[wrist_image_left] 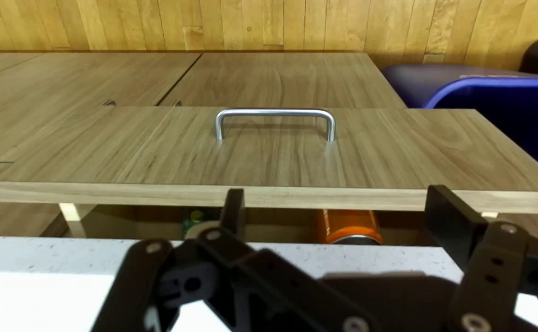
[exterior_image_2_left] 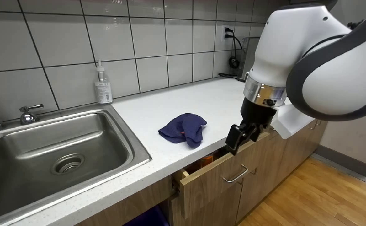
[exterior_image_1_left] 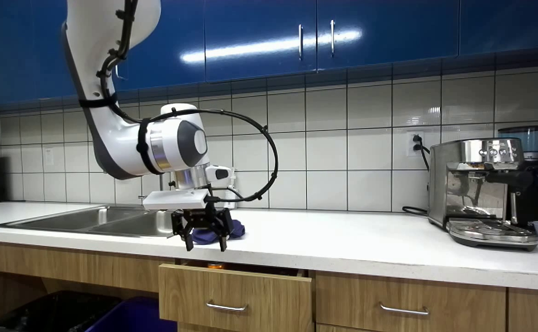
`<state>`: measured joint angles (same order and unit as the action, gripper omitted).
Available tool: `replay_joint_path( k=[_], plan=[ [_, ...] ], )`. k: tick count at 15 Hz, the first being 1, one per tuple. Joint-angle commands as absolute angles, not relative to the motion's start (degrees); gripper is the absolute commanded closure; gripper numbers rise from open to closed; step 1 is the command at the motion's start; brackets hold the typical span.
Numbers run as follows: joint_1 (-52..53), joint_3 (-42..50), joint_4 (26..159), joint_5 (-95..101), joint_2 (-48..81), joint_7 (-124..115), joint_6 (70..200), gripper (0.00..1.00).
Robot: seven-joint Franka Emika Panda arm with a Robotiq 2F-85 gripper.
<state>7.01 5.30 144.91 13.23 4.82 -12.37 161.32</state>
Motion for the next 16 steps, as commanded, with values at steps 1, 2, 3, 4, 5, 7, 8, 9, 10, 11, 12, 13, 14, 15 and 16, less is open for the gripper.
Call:
replay_joint_path(
  k=[1, 2, 3, 4, 5, 7, 8, 9, 10, 11, 12, 13, 14, 15, 16],
  plan=[
    [5.65, 4.59, 144.19, 17.49, 1.53, -17.06, 158.33, 0.0],
    [5.34, 4.46, 144.08, 18.27, 0.95, -17.75, 158.18, 0.0],
    [4.98, 4.35, 143.97, 18.72, 0.44, -18.11, 157.99, 0.0],
    [4.59, 4.39, 146.19, 19.49, -3.16, -18.6, 157.03, 0.0],
    [4.09, 4.24, 146.2, 19.81, -3.9, -18.79, 156.58, 0.0],
    [2.76, 3.65, 146.23, 19.61, -6.11, -18.66, 155.05, 0.0],
    [2.05, 3.39, 145.77, 18.9, -6.62, -17.96, 154.67, 0.0],
    [1.48, 3.09, 145.51, 18.52, -7.37, -17.73, 153.97, 0.0],
    [1.0, 2.9, 144.99, 17.39, -7.73, -17.01, 153.13, 0.0],
    [0.71, 2.72, 144.81, 16.39, -8.3, -16.42, 152.37, 0.0],
    [0.4, 2.62, 144.57, 15.55, -8.62, -16.01, 151.75, 0.0],
    [0.27, 2.6, 144.44, 14.27, -8.95, -15.17, 151.09, 0.0],
    [0.24, 2.65, 144.37, 12.87, -9.25, -14.43, 150.47, 0.0],
    [0.24, 2.73, 144.02, 11.33, -9.1, -13.94, 149.77, 0.0],
    [0.0, 2.63, 143.77, 11.1, -8.95, -14.02, 148.96, 0.0]
  ],
)
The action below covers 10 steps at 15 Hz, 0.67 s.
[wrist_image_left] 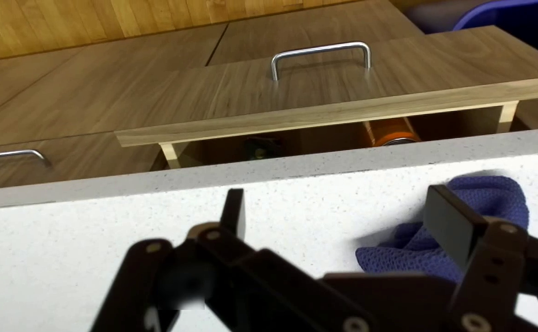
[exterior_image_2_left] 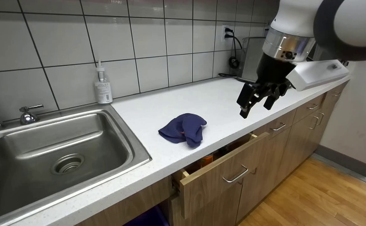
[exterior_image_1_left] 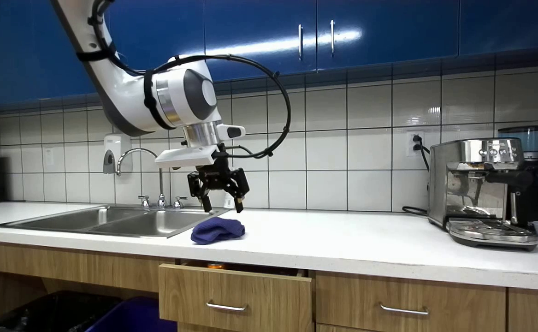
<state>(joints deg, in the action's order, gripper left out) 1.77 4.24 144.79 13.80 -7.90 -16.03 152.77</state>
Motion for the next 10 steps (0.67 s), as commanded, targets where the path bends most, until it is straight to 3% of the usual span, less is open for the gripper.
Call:
replay_joint_path(
  k=[1, 10],
  plan=[
    [-0.29, 2.25, 144.64, 12.09, -8.05, -15.05, 152.02, 0.0],
    [-0.41, 2.26, 144.49, 11.6, -8.08, -14.97, 151.18, 0.0]
  ],
)
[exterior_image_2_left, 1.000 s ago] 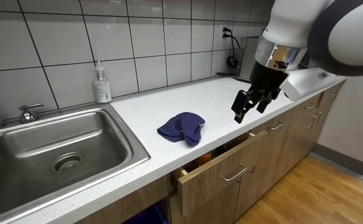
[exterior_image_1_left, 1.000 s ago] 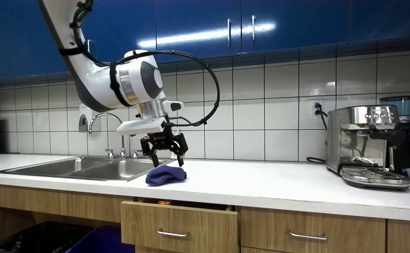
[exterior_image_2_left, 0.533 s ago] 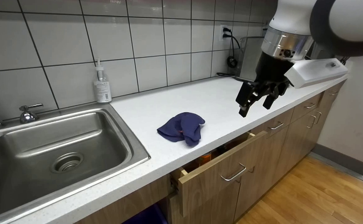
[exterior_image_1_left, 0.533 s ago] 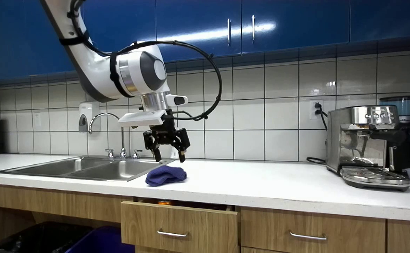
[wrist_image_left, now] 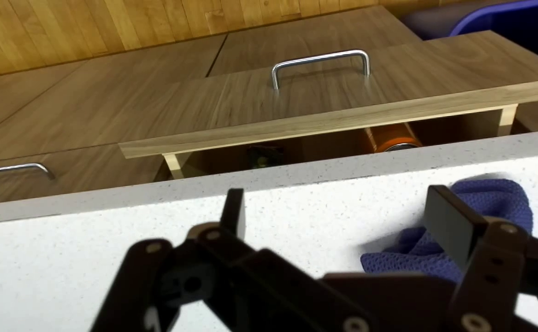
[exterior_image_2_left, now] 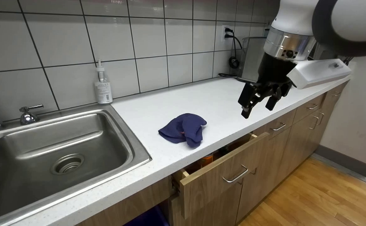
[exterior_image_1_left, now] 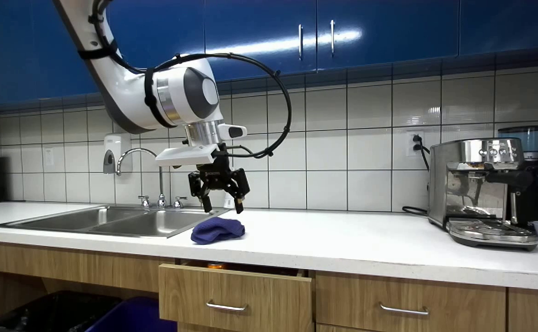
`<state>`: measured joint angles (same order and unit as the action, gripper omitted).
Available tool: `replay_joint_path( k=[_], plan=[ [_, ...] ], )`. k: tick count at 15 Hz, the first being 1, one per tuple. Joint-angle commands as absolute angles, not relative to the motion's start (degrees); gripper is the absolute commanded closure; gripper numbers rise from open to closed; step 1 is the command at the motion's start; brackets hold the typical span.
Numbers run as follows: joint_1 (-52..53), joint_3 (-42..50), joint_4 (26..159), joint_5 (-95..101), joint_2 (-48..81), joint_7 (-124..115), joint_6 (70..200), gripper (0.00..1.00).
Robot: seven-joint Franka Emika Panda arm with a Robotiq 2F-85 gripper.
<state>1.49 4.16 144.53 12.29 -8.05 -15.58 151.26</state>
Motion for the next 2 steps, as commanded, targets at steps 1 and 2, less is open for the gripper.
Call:
replay_joint_path(
  k=[1, 2],
  plan=[
    [-0.41, 2.26, 144.49, 11.59, -8.08, -14.97, 151.18, 0.0],
    [-0.41, 2.26, 144.49, 11.59, -8.08, -14.97, 151.17, 0.0]
  ],
)
